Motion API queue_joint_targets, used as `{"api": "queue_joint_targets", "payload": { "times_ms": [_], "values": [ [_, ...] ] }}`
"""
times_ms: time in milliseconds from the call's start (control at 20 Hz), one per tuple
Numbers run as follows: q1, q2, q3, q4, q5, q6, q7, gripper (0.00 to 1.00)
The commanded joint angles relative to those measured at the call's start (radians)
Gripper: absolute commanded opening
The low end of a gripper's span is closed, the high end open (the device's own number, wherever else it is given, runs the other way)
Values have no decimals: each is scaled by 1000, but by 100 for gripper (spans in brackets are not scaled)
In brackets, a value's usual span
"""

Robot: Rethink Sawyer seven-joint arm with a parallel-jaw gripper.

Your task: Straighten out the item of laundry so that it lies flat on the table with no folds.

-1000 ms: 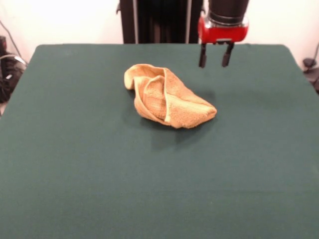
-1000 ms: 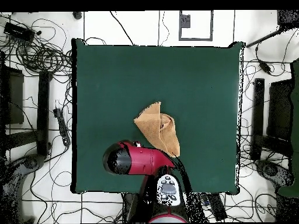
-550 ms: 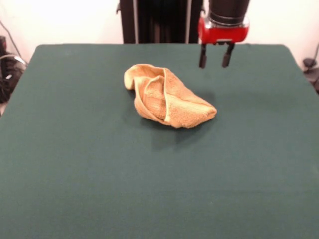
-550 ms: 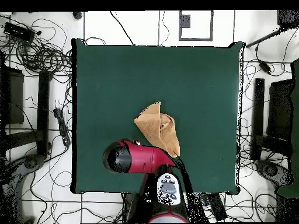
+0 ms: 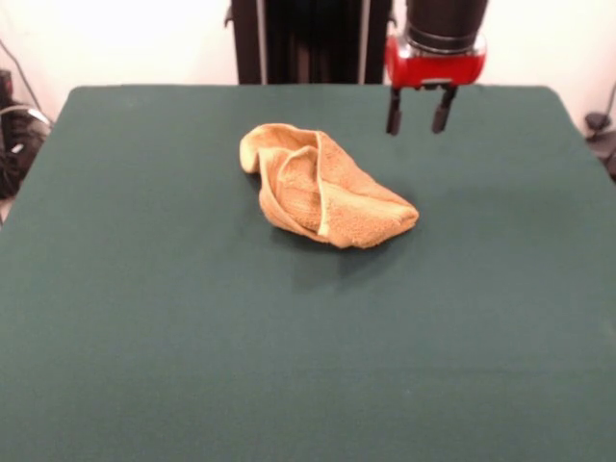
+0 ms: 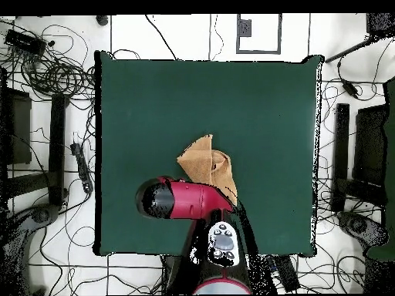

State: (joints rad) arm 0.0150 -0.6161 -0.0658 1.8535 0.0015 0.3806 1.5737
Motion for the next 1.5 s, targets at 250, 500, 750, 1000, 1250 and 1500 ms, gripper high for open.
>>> {"api": "queue_joint_targets", "payload": {
  "times_ms": [250,500,750,1000,1250,1500],
  "values": [
    [-11,32,80,-163,58,208,144,100],
    [-16,31,84,-173,56,230,143,100],
    [-13,34,81,-182,53,239,147,100],
    [-15,36,84,-197,55,263,145,100],
    [-20,42,86,-208,53,277,138,100],
    [-25,48,89,-227,52,296,133,100]
  ]
}}
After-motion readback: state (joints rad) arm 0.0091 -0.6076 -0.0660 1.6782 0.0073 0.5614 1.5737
